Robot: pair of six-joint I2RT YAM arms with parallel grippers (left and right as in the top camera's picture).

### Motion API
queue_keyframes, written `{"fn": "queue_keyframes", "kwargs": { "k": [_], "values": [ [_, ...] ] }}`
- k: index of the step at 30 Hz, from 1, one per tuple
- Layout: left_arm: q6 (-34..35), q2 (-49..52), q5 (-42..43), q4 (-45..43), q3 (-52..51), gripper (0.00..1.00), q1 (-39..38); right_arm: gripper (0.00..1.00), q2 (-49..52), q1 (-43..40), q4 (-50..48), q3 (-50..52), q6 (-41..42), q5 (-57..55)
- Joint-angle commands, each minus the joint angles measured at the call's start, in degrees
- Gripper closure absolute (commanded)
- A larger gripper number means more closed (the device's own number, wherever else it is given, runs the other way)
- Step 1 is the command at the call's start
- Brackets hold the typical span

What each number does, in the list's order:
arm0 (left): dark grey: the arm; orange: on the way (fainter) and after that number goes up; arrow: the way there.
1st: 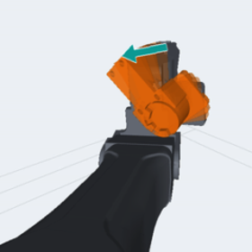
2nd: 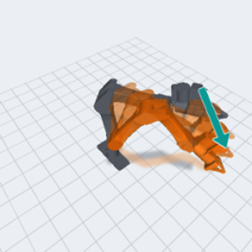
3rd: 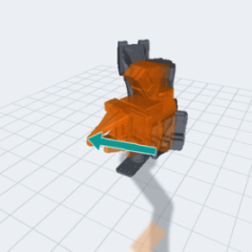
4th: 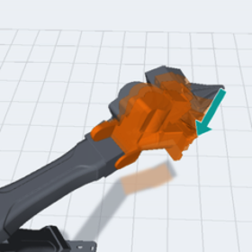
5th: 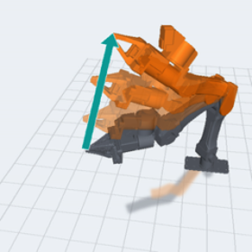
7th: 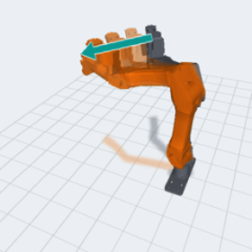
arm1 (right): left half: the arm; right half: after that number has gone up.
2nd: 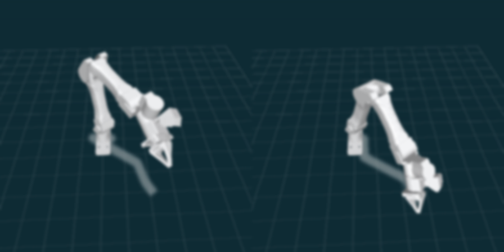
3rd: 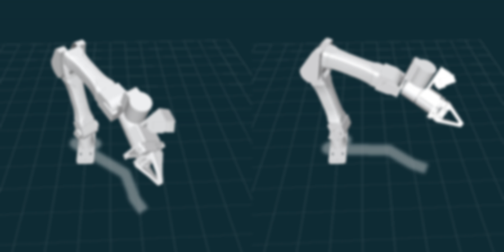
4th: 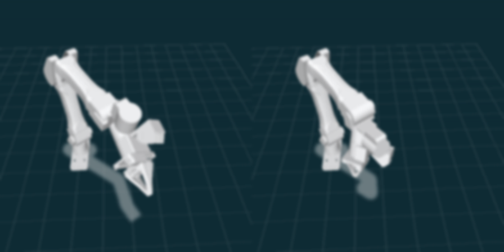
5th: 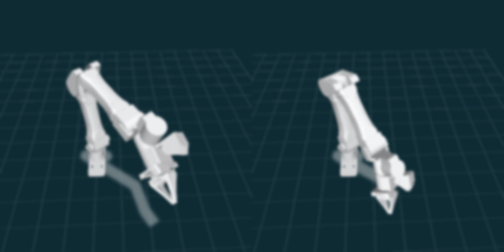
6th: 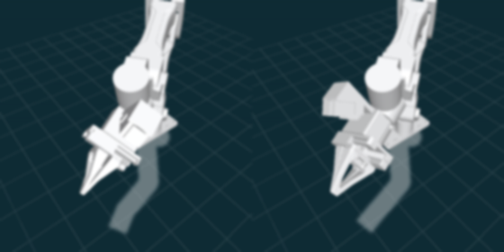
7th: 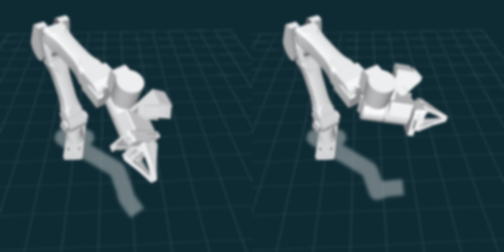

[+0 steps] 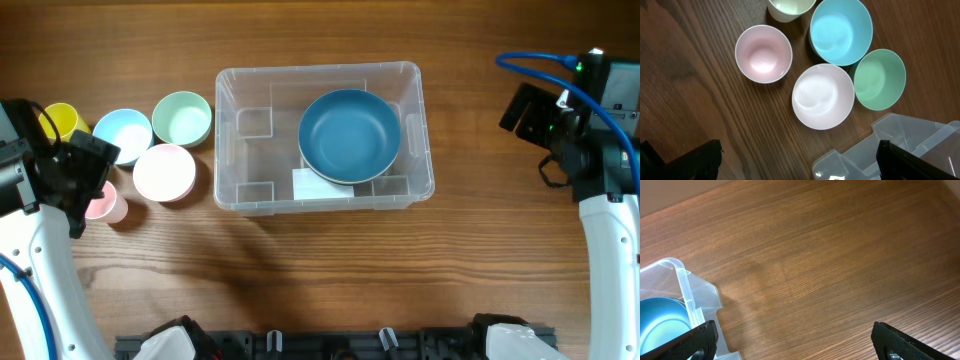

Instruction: Pack container

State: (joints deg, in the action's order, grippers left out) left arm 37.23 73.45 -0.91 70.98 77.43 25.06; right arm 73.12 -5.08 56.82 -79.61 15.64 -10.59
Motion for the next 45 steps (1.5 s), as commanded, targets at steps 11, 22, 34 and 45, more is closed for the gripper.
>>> {"fn": "queue_keyframes", "kwargs": {
  "k": [11, 22, 34, 45],
  "values": [
    [0.63, -0.9, 1.31, -0.57, 0.9, 0.0, 0.31, 0.0, 0.55, -0.13, 0.2, -0.63, 1.03, -1.01],
    [1.46, -0.92, 1.42, 0.42, -4.72, 0.13, 0.13, 0.0, 0.55, -0.13, 0.2, -0.63, 1.05, -1.01],
    [3.74, -0.92, 4.13, -20.79, -27.47, 0.22, 0.13, 0.0, 0.55, -0.13, 0.2, -0.63, 1.03, -1.01],
    [3.52, 2.23, 3.85, -30.12, -30.45, 0.48, -5.75, 0.0, 0.55, -0.13, 0.2, -0.63, 1.03, -1.01]
  ]
}}
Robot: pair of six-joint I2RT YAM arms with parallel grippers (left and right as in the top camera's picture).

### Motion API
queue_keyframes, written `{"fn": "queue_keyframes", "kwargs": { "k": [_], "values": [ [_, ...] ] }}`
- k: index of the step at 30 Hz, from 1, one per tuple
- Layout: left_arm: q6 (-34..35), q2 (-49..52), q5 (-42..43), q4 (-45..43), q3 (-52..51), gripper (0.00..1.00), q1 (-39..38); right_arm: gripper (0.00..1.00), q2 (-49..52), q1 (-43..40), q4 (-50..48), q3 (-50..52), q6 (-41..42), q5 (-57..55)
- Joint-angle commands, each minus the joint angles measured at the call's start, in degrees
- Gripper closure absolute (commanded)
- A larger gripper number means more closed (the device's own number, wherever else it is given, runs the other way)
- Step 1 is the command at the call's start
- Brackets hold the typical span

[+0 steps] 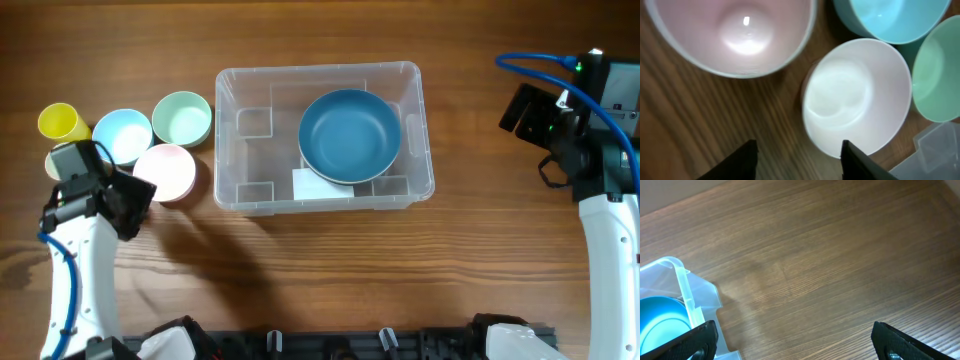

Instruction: Pack container

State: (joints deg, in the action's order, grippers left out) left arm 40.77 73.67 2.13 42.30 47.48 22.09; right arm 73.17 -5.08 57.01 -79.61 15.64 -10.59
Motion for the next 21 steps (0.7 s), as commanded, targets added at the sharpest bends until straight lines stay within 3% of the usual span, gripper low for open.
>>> {"fn": "queue_keyframes", "kwargs": {
  "k": [1, 8, 16, 21],
  "values": [
    [0.0, 2.69, 0.42, -1.97, -0.5, 0.49, -3.82, 0.01, 0.5, -0.13, 0.0, -0.63, 1.03, -1.01],
    [3.43, 7.61, -8.48, -4.63, -0.5, 0.47, -9.11, 0.01, 0.5, -0.13, 0.0, -0.63, 1.03, -1.01],
    [10.73, 11.58, -8.48, -5.29, -0.5, 0.48, -9.11, 0.01, 0.5, -0.13, 0.0, -0.63, 1.05, -1.01],
    [11.19, 14.03, -8.48, -6.38, -0.5, 0.61, -9.11, 0.01, 0.5, -0.13, 0.0, -0.63, 1.05, -1.01]
  ]
}}
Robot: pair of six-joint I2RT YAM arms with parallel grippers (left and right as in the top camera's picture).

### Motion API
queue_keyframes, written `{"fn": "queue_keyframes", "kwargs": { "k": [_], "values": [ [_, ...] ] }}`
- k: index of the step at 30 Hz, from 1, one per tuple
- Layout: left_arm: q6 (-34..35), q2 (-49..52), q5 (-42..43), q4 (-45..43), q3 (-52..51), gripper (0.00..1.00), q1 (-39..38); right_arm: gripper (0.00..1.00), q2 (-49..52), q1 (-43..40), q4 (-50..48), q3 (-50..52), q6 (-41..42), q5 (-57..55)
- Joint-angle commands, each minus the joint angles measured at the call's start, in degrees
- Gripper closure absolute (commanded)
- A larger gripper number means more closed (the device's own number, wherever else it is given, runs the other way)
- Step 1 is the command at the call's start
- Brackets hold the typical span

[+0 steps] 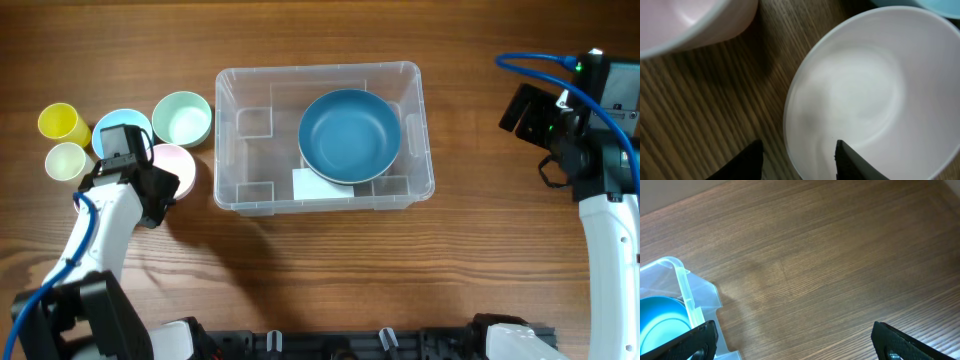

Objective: Pack container
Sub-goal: 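Move the left gripper down to the pink cup rim and pinch it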

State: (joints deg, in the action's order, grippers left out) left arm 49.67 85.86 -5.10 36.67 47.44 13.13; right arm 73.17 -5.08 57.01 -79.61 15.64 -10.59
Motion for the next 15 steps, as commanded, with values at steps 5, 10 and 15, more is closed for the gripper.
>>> {"fn": "queue_keyframes", "kwargs": {
  "k": [5, 10, 15],
  "values": [
    [2.49, 2.82, -1.2, -1.88, -0.46, 0.79, -0.15, 0.01, 0.5, -0.13, 0.0, -0.63, 1.03, -1.01],
    [2.43, 2.82, -1.22, -1.97, -0.46, 0.96, -0.15, 0.01, 0.5, -0.13, 0.0, -0.63, 1.03, -1.01],
    [2.43, 2.82, -1.22, -1.75, -0.46, 0.96, -0.15, 0.0, 0.5, -0.13, 0.0, -0.63, 1.03, -1.01]
  ]
}}
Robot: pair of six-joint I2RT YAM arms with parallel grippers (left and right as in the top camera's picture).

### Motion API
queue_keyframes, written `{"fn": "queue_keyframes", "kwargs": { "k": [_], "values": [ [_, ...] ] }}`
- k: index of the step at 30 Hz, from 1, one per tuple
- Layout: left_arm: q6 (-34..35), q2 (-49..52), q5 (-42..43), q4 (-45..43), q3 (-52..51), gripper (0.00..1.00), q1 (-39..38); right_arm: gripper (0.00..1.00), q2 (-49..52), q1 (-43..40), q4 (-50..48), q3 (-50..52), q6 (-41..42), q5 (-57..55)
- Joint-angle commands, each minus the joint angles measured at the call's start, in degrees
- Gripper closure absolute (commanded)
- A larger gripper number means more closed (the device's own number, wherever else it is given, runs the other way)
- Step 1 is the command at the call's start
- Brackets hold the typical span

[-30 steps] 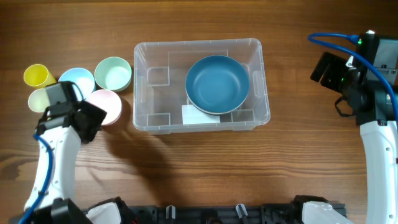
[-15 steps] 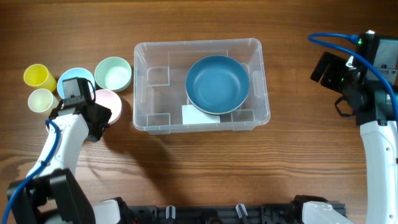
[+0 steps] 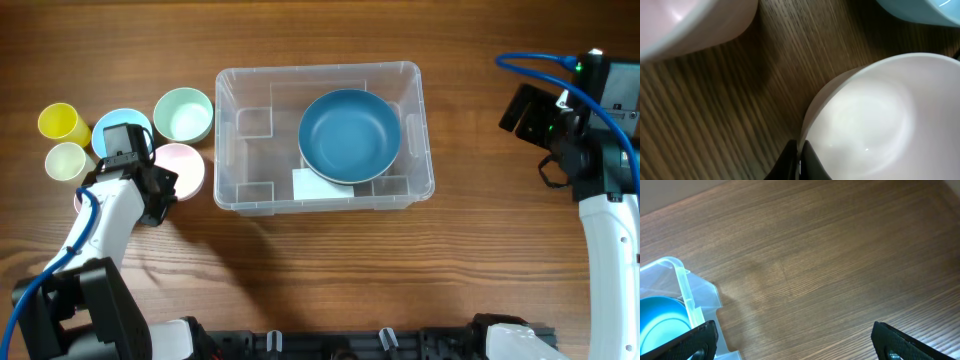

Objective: Pack container
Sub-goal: 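Move the left gripper down to the pink cup rim and pinch it, then lift the pink cup and carry it right over the container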

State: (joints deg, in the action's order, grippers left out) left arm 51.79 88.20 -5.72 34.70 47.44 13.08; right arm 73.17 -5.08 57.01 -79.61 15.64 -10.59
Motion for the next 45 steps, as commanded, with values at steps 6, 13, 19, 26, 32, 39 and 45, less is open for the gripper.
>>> {"fn": "queue_keyframes", "kwargs": {
  "k": [6, 13, 19, 26, 32, 39, 45],
  "values": [
    [-0.37, 0.44, -0.55, 0.92, -0.46, 0.96, -0.11, 0.0, 0.5, -0.13, 0.0, -0.63, 1.03, -1.01],
    [-0.57, -3.93, -0.33, 4.17, 0.0, 0.96, -0.13, 0.01, 0.5, -0.13, 0.0, -0.63, 1.01, -1.01],
    [-3.04, -13.88, 0.31, 9.33, 1.73, 0.96, -0.13, 0.0, 0.5, -0.13, 0.0, -0.63, 1.03, -1.01],
    [-13.73, -28.59, 9.53, 12.9, 5.35, 0.96, -0.13, 0.0, 0.5, -0.13, 0.0, -0.63, 1.03, -1.01],
    [-20.31, -38.45, 20.79, 8.11, 8.33, 0.96, -3.89, 0.01, 0.5, -0.13, 0.0, -0.63, 1.03, -1.01],
    [-20.28, -37.92, 16.02, 5.88, 14.34, 0.96, -16.0, 0.0, 0.5, -0.13, 0.0, -0.63, 1.03, -1.01],
    [-21.59, -25.92, 5.95, 8.46, 23.87, 0.96, -25.27, 0.0, 0.5, -0.13, 0.0, -0.63, 1.05, -1.01]
  ]
}}
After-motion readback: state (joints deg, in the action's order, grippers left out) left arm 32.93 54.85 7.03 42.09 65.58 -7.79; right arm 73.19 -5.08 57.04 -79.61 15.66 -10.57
